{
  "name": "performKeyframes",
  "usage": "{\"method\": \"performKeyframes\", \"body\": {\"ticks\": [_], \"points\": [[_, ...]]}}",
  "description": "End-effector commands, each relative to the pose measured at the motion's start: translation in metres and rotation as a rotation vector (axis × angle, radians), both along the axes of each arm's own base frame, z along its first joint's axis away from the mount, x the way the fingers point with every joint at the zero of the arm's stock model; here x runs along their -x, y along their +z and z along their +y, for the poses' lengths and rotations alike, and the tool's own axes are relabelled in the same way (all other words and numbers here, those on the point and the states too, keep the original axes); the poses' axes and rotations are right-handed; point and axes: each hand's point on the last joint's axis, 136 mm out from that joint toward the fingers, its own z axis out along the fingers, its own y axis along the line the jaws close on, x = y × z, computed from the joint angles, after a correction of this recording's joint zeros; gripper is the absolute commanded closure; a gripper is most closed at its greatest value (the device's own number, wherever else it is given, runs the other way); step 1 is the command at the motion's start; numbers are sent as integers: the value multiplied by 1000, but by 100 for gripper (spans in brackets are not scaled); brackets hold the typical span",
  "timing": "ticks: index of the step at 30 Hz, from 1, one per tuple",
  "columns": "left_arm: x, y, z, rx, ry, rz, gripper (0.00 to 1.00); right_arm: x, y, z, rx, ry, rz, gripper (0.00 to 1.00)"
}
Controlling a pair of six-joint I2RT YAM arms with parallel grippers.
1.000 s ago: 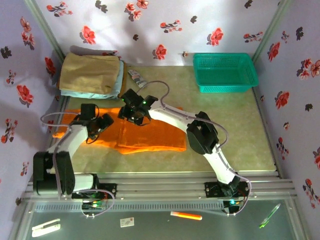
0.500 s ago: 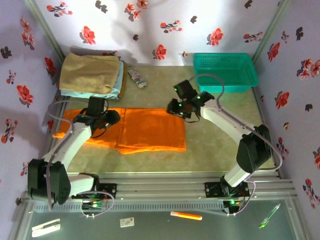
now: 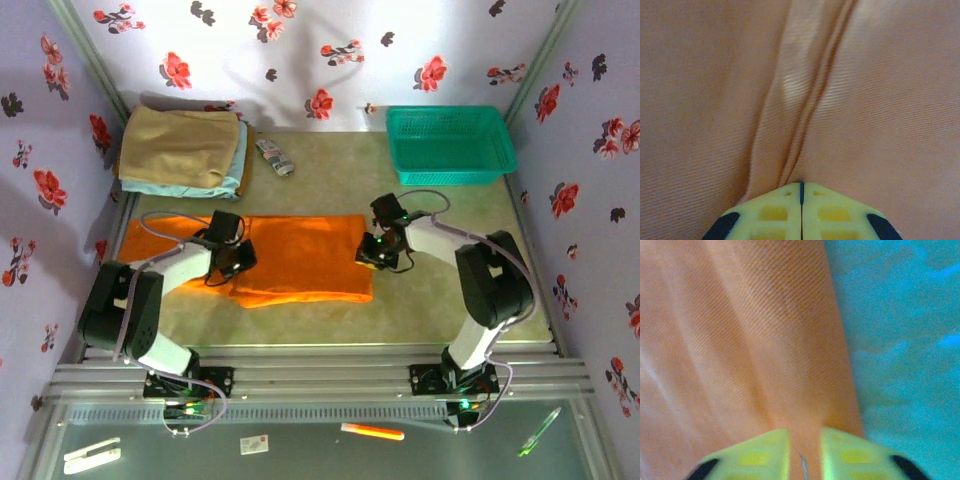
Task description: Fold and stack the trousers
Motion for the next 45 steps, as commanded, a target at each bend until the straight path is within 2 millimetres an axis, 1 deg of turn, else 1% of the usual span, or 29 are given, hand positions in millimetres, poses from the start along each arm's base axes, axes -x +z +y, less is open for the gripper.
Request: {"method": "performKeyframes", "body": {"ticks": [1, 2, 3, 4, 5, 8, 9, 13, 17, 20, 22, 25, 30, 33, 35, 37, 38, 39, 41, 42, 43, 45], "points": [[15, -20, 5, -12, -18, 44, 93, -1, 39, -20, 12, 50, -111, 65], [16, -21, 4, -6, -22, 43, 93, -3, 43, -28, 17, 38, -122, 62], [18, -23, 4, -1, -23, 45, 93, -4, 42, -33, 15, 29, -120, 60], [19, -24, 2, 8, -28, 45, 93, -3, 39, -35, -1, 30, -111, 58], [20, -25, 2, 13, -28, 45, 93, -2, 35, -33, -25, 35, -97, 55], [21, -24, 2, 17, -25, 49, 93, 2, 23, -19, -115, 58, -60, 51], [22, -23, 2, 19, -24, 50, 93, 3, 19, -17, -130, 54, -48, 51], [25, -19, 1, 29, -24, 48, 93, 14, 1, -7, -205, 33, -6, 51], [28, -16, 2, 36, -19, 44, 92, 30, -15, 2, -237, 48, 34, 55], [29, -18, 3, 35, -21, 46, 91, 34, -23, 6, -251, 54, 45, 58], [30, -20, 4, 29, -24, 53, 91, 34, -25, 6, -251, 54, 43, 62], [32, -23, 9, 27, -15, 59, 91, 31, -17, 16, -326, 52, 30, 69], [31, -17, 12, 31, -11, 45, 91, 29, 3, 29, -402, 64, -7, 68], [31, -13, 12, 32, -13, 38, 90, 29, 7, 29, -410, 68, -14, 66], [30, -10, 12, 35, -14, 31, 90, 28, 4, 29, -404, 64, -11, 67], [31, -8, 12, 36, -11, 30, 90, 28, -2, 23, -364, 45, 3, 73], [30, -6, 13, 37, -9, 26, 90, 27, -4, 21, -350, 37, 4, 79], [30, -3, 12, 39, -10, 22, 90, 26, -5, 16, -329, 20, 7, 87], [29, 3, 14, 41, -7, 11, 85, 23, -6, 2, -264, -29, 6, 100], [29, 8, 15, 43, -1, 6, 80, 21, -4, -8, -230, -56, 1, 100], [29, 13, 16, 45, 4, 0, 73, 21, -4, -15, -204, -78, 3, 100], [28, 28, 17, 52, 11, -19, 51, 20, 5, -35, -133, -116, -14, 100]]}}
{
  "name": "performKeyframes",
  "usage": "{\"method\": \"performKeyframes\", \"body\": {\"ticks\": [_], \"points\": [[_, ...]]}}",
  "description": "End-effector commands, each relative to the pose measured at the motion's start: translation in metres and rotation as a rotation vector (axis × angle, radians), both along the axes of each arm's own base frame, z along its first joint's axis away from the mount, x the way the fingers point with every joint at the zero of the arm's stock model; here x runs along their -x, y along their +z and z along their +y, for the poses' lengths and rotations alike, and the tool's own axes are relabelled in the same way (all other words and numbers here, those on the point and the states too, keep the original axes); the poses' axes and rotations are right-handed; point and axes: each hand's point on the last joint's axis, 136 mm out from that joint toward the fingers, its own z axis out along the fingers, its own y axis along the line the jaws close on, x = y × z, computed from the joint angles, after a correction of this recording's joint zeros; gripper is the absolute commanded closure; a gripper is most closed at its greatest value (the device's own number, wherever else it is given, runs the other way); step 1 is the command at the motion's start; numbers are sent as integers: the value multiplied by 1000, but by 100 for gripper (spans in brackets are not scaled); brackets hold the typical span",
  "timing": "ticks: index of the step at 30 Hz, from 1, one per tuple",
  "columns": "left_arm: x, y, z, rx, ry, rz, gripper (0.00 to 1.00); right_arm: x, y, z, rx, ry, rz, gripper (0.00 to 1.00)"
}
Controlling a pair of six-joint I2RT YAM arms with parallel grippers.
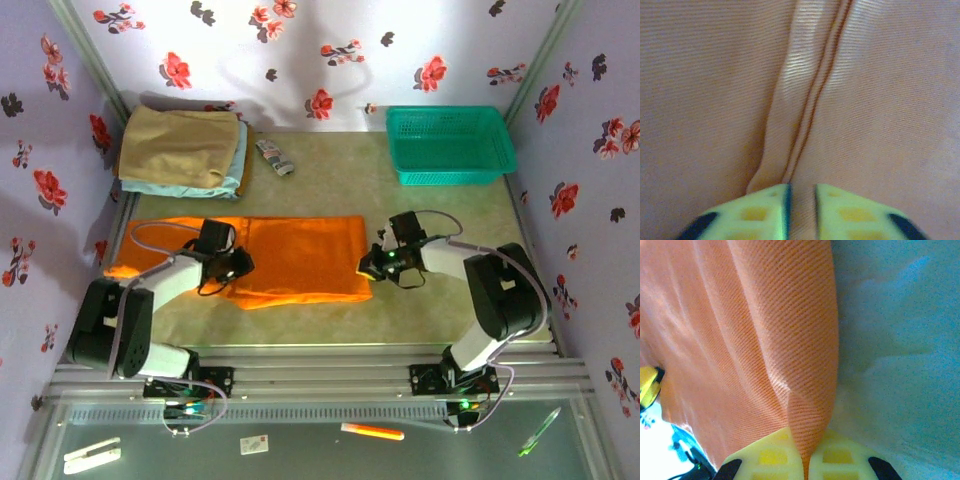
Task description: Fold and stack the trousers
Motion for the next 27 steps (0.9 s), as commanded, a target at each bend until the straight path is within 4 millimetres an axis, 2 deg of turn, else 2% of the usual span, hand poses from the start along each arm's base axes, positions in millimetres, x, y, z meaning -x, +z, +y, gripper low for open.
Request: {"method": "performKeyframes", "body": {"ticks": [1, 3, 4, 6, 9, 13, 17, 19, 23, 25, 27], "points": [[6, 23, 6, -9, 5, -4, 45, -7, 15, -44, 172, -106, -20, 100], [4, 42, 10, -13, 26, -41, 29, -5, 25, -72, 280, -164, -19, 100], [3, 50, 14, -23, 43, -55, 24, -4, 32, -87, 355, -188, -34, 100], [1, 68, 24, -50, 79, -93, 19, -3, 51, -115, 467, -219, -59, 100], [-3, 81, 44, -102, 153, -133, 15, -9, 76, -144, 512, -267, -62, 100], [-4, 74, 64, -113, 227, -124, 15, -23, 103, -184, 595, -322, -95, 100], [-2, 54, 75, -129, 249, -98, 15, -41, 132, -222, 626, -399, -118, 100], [-3, 40, 76, -132, 250, -83, 17, -54, 146, -223, 606, -414, -154, 100], [-3, 12, 69, -122, 216, -30, 27, -76, 177, -192, 488, -366, -222, 100], [-4, 0, 63, -99, 187, -12, 38, -79, 191, -172, 488, -314, -255, 100], [-7, -10, 59, -93, 172, 10, 58, -79, 204, -148, 470, -260, -285, 100]]}}
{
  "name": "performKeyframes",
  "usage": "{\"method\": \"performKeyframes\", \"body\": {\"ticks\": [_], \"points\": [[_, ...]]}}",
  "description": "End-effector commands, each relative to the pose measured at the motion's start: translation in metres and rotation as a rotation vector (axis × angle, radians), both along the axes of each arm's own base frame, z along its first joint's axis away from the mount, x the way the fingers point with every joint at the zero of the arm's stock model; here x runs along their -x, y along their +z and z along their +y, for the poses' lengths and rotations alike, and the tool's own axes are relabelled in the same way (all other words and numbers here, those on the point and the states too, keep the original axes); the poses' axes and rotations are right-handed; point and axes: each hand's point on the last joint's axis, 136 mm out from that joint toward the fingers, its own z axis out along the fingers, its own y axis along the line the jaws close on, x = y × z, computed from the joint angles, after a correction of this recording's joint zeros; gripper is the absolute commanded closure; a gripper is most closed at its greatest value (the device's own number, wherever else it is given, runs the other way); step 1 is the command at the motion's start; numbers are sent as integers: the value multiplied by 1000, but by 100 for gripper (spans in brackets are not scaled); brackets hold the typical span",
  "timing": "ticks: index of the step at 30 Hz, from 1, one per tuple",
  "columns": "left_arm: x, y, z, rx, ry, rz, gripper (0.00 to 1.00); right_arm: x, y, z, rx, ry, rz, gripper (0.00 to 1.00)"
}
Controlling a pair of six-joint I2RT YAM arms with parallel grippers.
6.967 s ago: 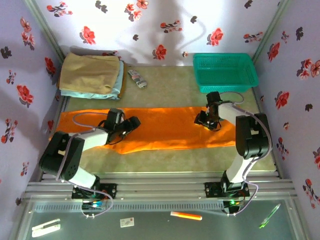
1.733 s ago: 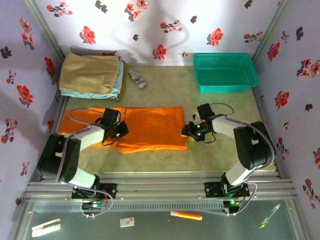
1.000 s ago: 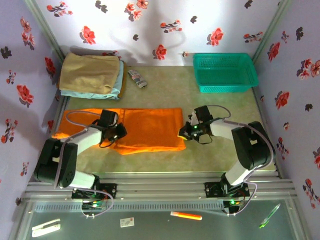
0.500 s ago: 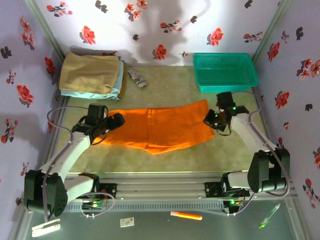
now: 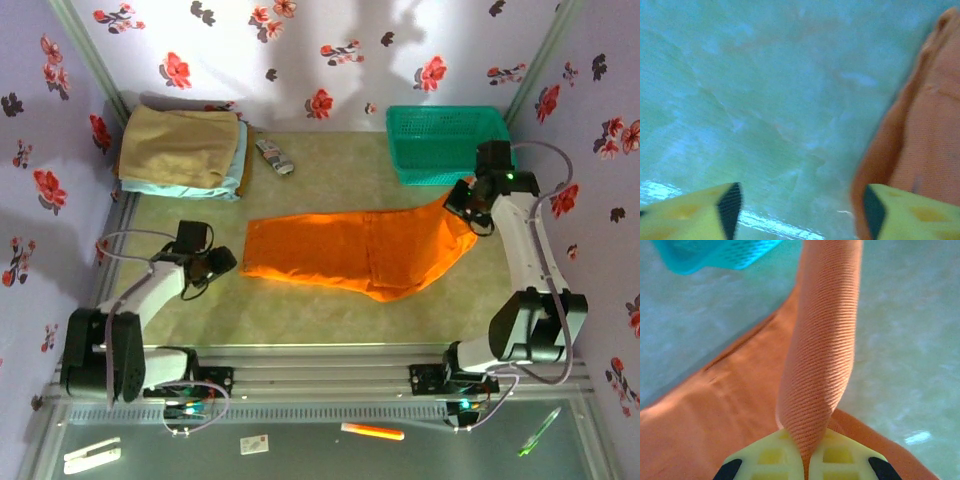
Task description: Fold and stack the trousers
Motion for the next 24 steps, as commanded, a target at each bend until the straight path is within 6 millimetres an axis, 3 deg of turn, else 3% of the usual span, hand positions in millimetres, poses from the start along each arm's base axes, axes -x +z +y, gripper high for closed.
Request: {"method": "performKeyframes", "body": {"ticks": [1, 6, 11, 19, 24], "points": [[-13, -8, -8, 34, -35, -22, 64, 0, 31, 42, -27, 114, -48, 100], [-22, -17, -24, 87, -78, -14, 76, 1, 64, 119, -48, 268, -105, 100], [-20, -21, -38, 103, -116, -8, 78, 4, 69, 197, -37, 390, -138, 100], [-2, -37, -60, 119, -174, -6, 74, 9, 42, 313, -107, 500, -117, 100], [3, -49, -67, 166, -171, 0, 76, 24, 15, 383, -119, 593, -67, 100]]}}
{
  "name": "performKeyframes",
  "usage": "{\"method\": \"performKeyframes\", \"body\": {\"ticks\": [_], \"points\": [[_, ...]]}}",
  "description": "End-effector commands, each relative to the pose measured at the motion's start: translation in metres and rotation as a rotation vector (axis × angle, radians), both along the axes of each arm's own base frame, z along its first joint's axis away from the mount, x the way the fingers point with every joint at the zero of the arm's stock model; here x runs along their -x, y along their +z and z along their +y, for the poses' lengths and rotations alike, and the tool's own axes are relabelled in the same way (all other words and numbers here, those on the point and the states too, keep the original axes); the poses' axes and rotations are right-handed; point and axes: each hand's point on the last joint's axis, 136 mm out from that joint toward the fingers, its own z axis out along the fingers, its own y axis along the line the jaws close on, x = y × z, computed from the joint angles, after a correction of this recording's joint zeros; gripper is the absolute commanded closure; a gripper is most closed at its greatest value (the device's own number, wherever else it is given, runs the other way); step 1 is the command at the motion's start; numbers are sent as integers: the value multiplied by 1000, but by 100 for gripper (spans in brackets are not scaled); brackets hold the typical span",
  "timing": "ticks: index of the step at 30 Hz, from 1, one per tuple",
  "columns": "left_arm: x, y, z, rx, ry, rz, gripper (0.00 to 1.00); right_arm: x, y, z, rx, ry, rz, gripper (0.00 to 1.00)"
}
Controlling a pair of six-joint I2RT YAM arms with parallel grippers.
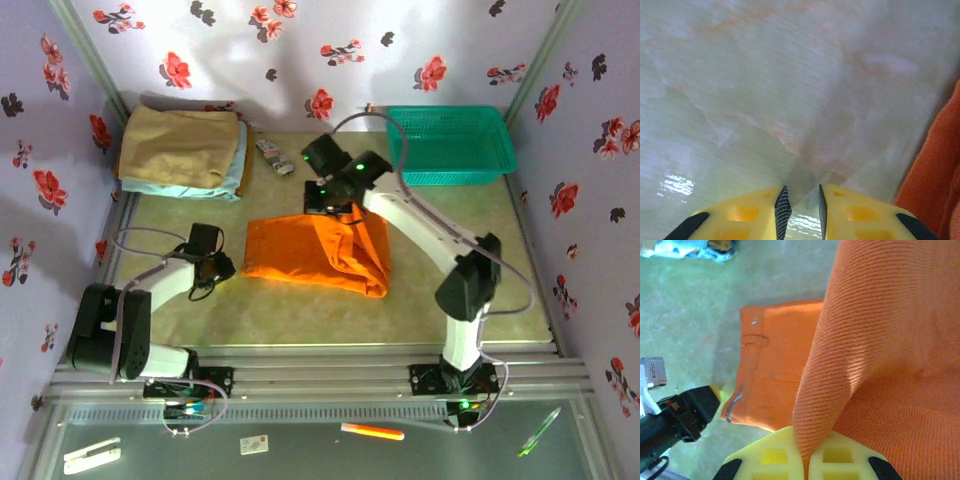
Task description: Fold and stack the trousers
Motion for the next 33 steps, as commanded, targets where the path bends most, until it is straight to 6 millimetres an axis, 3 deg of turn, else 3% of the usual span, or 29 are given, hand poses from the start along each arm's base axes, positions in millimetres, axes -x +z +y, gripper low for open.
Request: {"method": "performKeyframes", "body": {"ticks": [1, 6, 12, 15, 19, 21, 23, 24, 29, 32, 33], "points": [[6, -26, -60, 240, -137, 12, 76, 3, 14, 51, -86, 23, -42, 100], [7, -32, -65, 262, -142, 17, 77, 11, -13, 90, -59, 76, -7, 100], [6, -31, -69, 292, -144, 7, 77, 16, -50, 107, -32, 102, 63, 100], [5, -31, -70, 295, -149, 4, 77, 22, -60, 113, -30, 117, 89, 100], [6, -36, -71, 302, -147, 12, 77, 32, -59, 125, -61, 143, 98, 100], [8, -38, -70, 306, -138, 20, 78, 44, -59, 137, -100, 173, 135, 81], [10, -38, -62, 306, -98, 15, 79, 58, -53, 147, -151, 199, 179, 57], [12, -37, -54, 308, -59, 12, 78, 63, -46, 151, -176, 205, 188, 52], [26, -23, -8, 326, 143, -2, 70, 71, 12, 154, -360, 170, 170, 48], [29, 4, 13, 288, 205, -44, 64, 68, 41, 136, -403, 158, 109, 48], [30, 16, 20, 271, 219, -67, 60, 63, 42, 123, -386, 145, 91, 48]]}}
